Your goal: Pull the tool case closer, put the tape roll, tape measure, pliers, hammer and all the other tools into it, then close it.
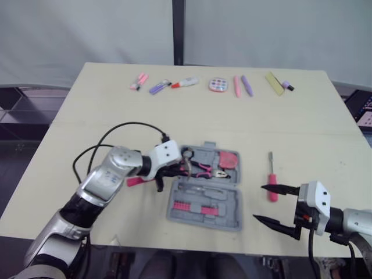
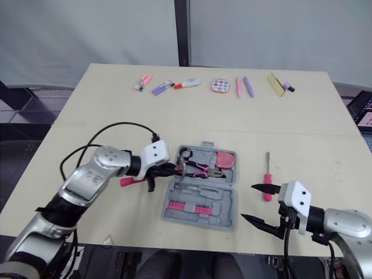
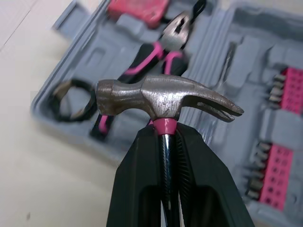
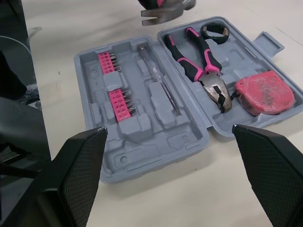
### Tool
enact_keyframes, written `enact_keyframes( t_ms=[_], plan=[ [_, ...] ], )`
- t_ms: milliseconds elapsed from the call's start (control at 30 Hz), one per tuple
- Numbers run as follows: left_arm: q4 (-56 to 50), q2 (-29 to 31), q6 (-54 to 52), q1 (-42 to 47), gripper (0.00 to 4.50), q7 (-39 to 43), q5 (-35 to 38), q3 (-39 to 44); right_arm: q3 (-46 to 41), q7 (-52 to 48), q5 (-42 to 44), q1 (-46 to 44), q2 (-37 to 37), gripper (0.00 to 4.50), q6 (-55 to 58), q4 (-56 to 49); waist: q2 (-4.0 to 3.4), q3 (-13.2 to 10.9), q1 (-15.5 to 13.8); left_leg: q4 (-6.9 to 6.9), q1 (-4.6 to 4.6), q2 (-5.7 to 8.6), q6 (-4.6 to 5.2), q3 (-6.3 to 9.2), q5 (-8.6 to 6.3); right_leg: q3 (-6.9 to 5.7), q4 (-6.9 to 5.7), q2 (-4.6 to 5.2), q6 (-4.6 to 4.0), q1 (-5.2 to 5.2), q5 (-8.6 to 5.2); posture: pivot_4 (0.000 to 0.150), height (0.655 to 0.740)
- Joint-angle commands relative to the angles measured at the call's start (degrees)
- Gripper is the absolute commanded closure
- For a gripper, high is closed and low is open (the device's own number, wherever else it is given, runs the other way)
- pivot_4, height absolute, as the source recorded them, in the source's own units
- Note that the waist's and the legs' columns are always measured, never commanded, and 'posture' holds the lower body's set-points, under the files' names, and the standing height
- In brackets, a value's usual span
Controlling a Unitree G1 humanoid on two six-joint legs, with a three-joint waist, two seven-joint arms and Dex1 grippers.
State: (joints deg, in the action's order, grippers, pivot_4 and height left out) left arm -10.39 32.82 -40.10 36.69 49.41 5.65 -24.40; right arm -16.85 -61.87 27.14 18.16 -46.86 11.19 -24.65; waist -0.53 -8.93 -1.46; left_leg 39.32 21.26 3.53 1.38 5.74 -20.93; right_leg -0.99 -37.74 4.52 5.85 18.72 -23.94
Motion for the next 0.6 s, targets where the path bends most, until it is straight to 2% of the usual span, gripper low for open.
enact_keyframes(
  t_ms=[33, 133, 367, 600],
  plan=[
    [-1.71, -3.22, -1.10, 3.16, 4.44, -0.01, -1.29, -2.89, -1.53, -0.94, 0.27, 0.47, -0.70, 0.00, -1.35, -1.63, 0.01, -0.01, 0.01, 0.00, 0.00, 0.00, 0.00, -0.01, 0.00, -0.01, 0.00, -0.01, 0.00, 0.00, 0.00, 0.150, 0.7134],
    [-0.37, -6.52, -1.66, 4.85, 4.44, -0.40, -2.40, -5.19, -1.27, -0.96, -0.03, 0.63, -0.63, 0.00, -1.62, -1.65, 0.02, -0.01, 0.03, 0.00, 0.00, -0.01, 0.00, -0.04, 0.00, -0.01, 0.00, -0.03, 0.00, 0.00, 0.00, 0.150, 0.7134],
    [1.64, -8.28, 2.62, 6.84, 4.44, 1.82, -7.61, -13.10, -2.36, -1.58, -0.25, 2.17, -0.91, 0.00, -2.29, -0.91, 0.02, -0.02, 0.01, 0.00, -0.02, -0.06, 0.00, -0.12, 0.01, -0.02, 0.00, -0.07, 0.00, 0.00, 0.00, 0.150, 0.7134],
    [1.12, -12.83, 0.67, 7.10, 4.44, 2.24, -8.68, -15.44, -2.67, -1.48, -0.36, 2.81, -0.66, 0.00, -2.07, -1.04, 0.03, -0.02, -0.17, 0.03, 0.01, -0.01, 0.02, -0.07, 0.00, 0.00, 0.00, -0.04, 0.00, -0.01, 0.00, 0.150, 0.7134]
  ],
)
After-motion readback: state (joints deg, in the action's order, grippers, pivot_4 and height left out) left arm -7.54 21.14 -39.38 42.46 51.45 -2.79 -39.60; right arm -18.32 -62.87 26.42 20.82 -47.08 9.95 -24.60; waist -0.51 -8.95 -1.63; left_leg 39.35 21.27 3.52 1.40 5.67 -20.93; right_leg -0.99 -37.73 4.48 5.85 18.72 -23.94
